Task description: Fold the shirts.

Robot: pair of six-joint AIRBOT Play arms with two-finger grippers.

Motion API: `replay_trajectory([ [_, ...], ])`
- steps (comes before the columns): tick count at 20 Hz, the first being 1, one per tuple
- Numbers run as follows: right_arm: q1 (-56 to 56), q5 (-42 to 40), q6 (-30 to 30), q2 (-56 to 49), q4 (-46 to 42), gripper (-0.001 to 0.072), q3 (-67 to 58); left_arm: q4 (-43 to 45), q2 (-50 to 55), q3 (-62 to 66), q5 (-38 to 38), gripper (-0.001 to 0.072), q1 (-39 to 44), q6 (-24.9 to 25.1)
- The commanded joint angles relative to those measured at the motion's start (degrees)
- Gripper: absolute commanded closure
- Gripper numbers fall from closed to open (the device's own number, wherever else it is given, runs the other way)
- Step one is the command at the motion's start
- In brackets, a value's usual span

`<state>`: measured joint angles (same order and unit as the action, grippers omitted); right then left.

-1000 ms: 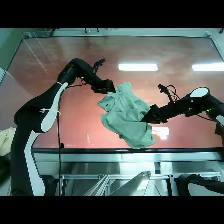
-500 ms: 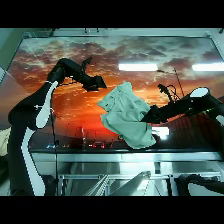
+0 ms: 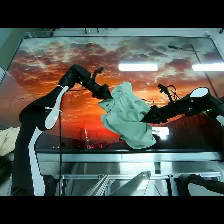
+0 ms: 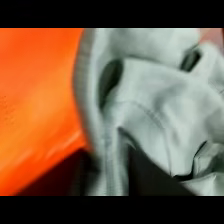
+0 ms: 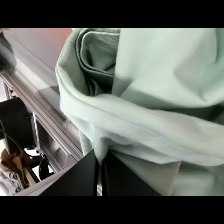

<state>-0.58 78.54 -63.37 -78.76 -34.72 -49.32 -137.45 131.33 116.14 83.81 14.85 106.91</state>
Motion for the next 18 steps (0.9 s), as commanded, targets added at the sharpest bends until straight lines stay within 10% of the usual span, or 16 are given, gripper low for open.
replay_trajectory([
  [1, 0.0, -0.22, 0.13, 0.04, 0.24, 0.0689, -0.04, -3.8, -0.02, 0.31, 3.65, 0.0679, 1.38, 0.5],
  [7, 5.81, 2.8, 7.19, 5.66, 14.58, 0.069, -1.73, -11.21, -13.46, 0.31, 9.22, 0.0688, -1.6, 1.92],
  [13, 27.47, 11.47, 17.14, 28.17, 46.4, 0.0689, -4.68, -10.95, -52.37, -8.33, 5.27, 0.0687, -15.65, 7.34],
  [18, 38.8, 7.58, 17.14, 42.25, 50.4, 0.0689, -4.68, -10.75, -81.77, -23.02, 2.78, 0.0687, -30.53, 9.73],
])
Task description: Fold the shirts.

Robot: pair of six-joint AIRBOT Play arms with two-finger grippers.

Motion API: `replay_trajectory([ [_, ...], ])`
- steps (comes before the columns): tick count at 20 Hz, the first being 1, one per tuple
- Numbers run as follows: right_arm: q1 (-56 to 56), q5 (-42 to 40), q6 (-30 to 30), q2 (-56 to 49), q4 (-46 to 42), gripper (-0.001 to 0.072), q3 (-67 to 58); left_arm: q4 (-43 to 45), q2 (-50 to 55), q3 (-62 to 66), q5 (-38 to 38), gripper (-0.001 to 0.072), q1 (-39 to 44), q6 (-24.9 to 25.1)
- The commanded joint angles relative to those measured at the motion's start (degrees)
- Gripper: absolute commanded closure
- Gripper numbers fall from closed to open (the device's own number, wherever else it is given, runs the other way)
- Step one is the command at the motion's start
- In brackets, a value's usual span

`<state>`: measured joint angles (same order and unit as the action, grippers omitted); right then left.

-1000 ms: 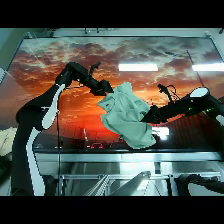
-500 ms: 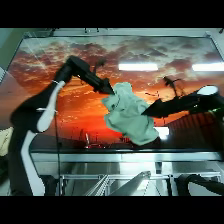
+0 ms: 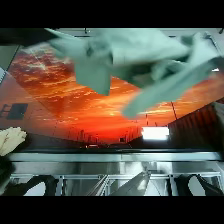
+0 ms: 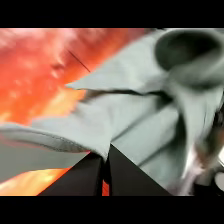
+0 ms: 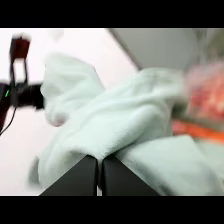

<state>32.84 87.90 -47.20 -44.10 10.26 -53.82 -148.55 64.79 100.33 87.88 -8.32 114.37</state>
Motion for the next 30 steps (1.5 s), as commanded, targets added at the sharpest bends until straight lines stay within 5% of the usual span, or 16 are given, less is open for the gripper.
replay_trajectory([
  [1, 5.07, -3.74, 0.98, 9.49, 4.61, 0.0689, -0.17, 0.35, -19.02, -9.94, -1.55, 0.0686, -9.35, 2.82],
  [6, -4.7, -18.69, 3.19, 7.08, -12.41, 0.0689, 0.44, 0.31, -22.27, -23.21, -7.89, 0.0686, -10.23, 2.58],
  [13, -27.17, -49.72, 18.71, -29.22, -16.33, 0.0687, -2.36, 4.68, 7.89, -29.53, -27.78, 0.0689, 6.25, 5.7],
  [14, -26.1, -48.54, 18.14, -34.77, -16.79, 0.0583, -5.03, 4.52, 13.7, -28.11, -26.95, 0.0672, 6.27, 4.0],
  [15, -24.41, -45.92, 16.68, -38.77, -16.76, 0.0281, -7.28, 4.59, 19.43, -26.21, -24.35, 0.0429, 6.19, 2.93],
  [16, -22.01, -41.92, 13.75, -41.72, -17.07, 0.0227, -9.44, 4.33, 25.16, -23.91, -20.17, 0.0142, 5.49, 1.49],
  [17, -19.1, -38.23, 9.84, -42.99, -18.36, 0.0227, -10.95, 4.33, 29.73, -21.44, -15.8, -0.0013, 4.83, 0.79],
  [23, -0.96, -19.19, -9.81, -35.17, -39.6, 0.0228, -10.32, 1.97, 38.66, -11.34, 1.16, -0.001, -1.03, -1.22],
  [28, 5.05, -18.93, -14.36, -18.82, -41.59, 0.0229, 11.15, 20.39, 34.51, -14.49, 1.4, -0.001, -6.34, -11.28],
  [30, 4.81, -19.21, -15.96, -13.22, -41.53, 0.0229, 18.34, 20.79, 33.64, -19.5, -1.88, -0.0009, -7.58, -11.69],
])
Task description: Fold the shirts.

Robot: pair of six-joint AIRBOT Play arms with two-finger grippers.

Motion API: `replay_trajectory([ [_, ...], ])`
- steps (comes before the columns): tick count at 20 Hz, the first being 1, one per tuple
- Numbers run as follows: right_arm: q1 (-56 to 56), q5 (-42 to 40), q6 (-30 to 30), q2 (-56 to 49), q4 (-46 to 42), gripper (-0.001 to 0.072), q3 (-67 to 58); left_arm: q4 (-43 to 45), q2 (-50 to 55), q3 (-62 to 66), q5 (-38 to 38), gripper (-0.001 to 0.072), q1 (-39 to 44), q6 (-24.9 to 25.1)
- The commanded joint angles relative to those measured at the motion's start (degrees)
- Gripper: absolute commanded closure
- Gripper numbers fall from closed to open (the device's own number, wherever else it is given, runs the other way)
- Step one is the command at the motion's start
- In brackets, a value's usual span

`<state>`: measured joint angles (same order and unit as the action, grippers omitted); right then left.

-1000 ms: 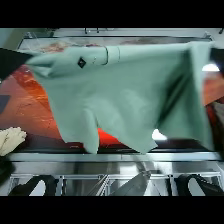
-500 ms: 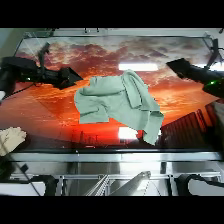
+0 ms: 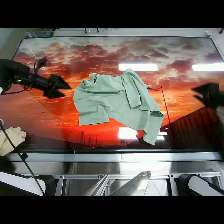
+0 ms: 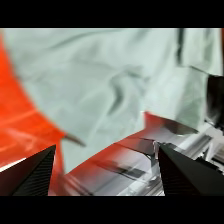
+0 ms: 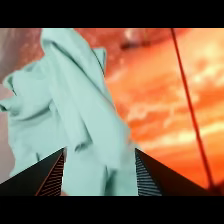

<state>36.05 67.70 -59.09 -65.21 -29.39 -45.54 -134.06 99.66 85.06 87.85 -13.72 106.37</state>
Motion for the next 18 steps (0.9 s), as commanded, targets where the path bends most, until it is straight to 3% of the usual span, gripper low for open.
replay_trajectory([
  [1, 1.6, 0.92, -4.94, 10.01, -1.88, 0.0229, 12.55, 5.27, -1.2, -6.69, -3.23, -0.0008, -2.21, -3.15],
  [5, 1.64, 1.81, -5.03, 16.87, -1.9, 0.0229, 16.59, -3.69, 1.75, -11.19, -8.48, -0.0004, -0.35, 0.59],
  [13, 1.66, 7.82, -10.45, 27.02, -2.27, 0.0229, 16.59, -3.56, 14.23, 1.86, -9.16, 0.001, 11.43, -1.68],
  [15, 1.66, 10.91, -14.36, 27.58, -6.08, 0.0229, 16.63, -3.58, 16.06, 5.46, -8.76, 0.0011, 13.66, -1.97],
  [18, 1.66, 13.2, -22.84, 27.65, -21.88, 0.0229, 18.47, -3.54, 16.68, 8.96, -9.31, 0.0011, 15.8, -2.03],
])
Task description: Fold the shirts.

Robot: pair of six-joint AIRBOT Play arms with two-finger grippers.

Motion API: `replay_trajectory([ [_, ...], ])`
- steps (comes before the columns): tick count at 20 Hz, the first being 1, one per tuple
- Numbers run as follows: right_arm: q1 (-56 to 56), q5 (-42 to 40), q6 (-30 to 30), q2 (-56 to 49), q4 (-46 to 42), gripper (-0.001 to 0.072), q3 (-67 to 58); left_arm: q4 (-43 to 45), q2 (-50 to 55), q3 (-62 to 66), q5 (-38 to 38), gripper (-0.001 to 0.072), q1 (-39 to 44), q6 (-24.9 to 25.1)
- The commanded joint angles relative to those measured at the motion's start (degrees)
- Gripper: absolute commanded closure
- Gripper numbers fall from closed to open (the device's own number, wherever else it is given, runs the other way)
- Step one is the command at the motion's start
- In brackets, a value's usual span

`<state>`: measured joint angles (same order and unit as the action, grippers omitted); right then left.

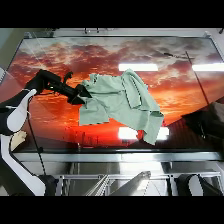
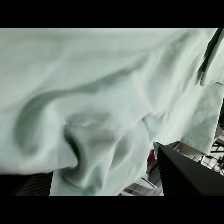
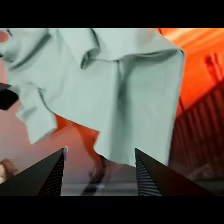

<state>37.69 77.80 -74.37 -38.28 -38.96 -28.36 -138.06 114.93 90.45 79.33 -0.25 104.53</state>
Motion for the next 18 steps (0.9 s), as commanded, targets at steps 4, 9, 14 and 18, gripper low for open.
replay_trajectory([
  [4, 0.04, -0.17, -10.29, 0.76, -16.83, 0.0229, 9.42, 0.5, 1.36, 5.18, 1.49, 0.001, 2.16, -1.14],
  [9, 0.04, -1.92, -9.62, 1.01, -14.82, 0.0228, 11.61, 0.55, 0.92, 4.55, 16.48, 0.0009, -4.39, -1.11],
  [14, 0.02, -2.38, -9.4, 1.03, -14.78, 0.0228, 11.61, 0.28, -2.75, -3.74, 5.86, 0.001, -11.82, -0.24],
  [18, 0.02, -2.73, -6.97, 1.03, -9.68, 0.0229, 11.61, 0.02, -2.54, -4.83, -3.85, 0.0009, -9.57, -0.22],
])
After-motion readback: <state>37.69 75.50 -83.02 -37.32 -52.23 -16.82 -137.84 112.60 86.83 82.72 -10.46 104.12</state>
